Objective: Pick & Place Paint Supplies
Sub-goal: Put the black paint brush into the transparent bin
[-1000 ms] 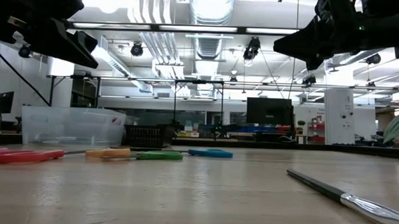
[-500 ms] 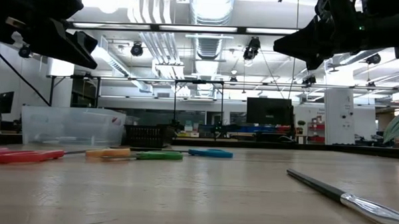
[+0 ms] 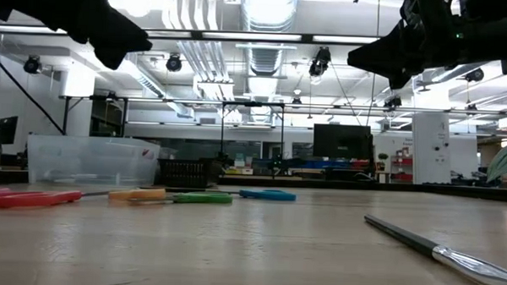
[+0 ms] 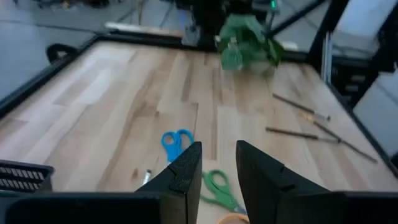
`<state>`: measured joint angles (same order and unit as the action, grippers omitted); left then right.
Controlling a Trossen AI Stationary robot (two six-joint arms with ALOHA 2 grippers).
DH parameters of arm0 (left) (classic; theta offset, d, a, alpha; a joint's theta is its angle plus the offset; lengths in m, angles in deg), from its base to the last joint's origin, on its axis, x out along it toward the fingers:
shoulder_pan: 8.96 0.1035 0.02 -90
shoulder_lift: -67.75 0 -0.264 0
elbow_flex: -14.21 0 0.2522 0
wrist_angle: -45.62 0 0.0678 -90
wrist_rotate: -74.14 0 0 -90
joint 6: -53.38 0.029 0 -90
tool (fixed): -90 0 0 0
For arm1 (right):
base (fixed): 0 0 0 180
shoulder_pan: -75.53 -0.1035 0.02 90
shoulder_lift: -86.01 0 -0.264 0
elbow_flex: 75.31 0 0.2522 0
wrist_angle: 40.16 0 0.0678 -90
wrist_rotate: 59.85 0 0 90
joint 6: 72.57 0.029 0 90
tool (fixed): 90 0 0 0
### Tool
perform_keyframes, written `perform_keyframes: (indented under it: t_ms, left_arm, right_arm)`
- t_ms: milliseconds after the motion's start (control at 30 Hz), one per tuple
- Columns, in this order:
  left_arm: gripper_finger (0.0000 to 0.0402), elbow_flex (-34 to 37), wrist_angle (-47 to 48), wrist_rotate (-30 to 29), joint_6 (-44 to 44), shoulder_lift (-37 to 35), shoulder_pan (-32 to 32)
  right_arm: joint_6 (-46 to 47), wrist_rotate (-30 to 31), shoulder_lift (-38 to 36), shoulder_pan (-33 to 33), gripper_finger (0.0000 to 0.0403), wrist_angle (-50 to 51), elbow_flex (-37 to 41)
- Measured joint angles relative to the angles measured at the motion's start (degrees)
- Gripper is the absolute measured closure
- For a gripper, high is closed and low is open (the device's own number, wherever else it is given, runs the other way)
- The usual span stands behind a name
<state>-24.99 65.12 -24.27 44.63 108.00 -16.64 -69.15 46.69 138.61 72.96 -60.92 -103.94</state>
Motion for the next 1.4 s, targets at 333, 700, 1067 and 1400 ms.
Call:
perform_keyframes:
  t_ms: [333,700,1067,1400]
  left_arm:
    - [0.03,-9.9,2.3,-0.4,3.7,19.6,1.1]
    - [0.0285,-21.1,11.5,6.0,3.9,39.7,10.2]
    - [0.0175,-23.1,14.1,6.7,10.5,48.1,15.4]
    - [0.0169,-23.1,15.1,5.5,11.6,52.8,15.9]
  right_arm:
    - [0.0,0.0,0.0,0.0,0.0312,0.1,0.0]
    - [0.0,0.0,0.0,0.0,0.0312,0.1,0.0]
    - [0.0,0.0,0.0,0.0,0.0312,0.4,0.0]
    - [0.0,0.0,0.0,0.0,0.0312,1.3,0.0]
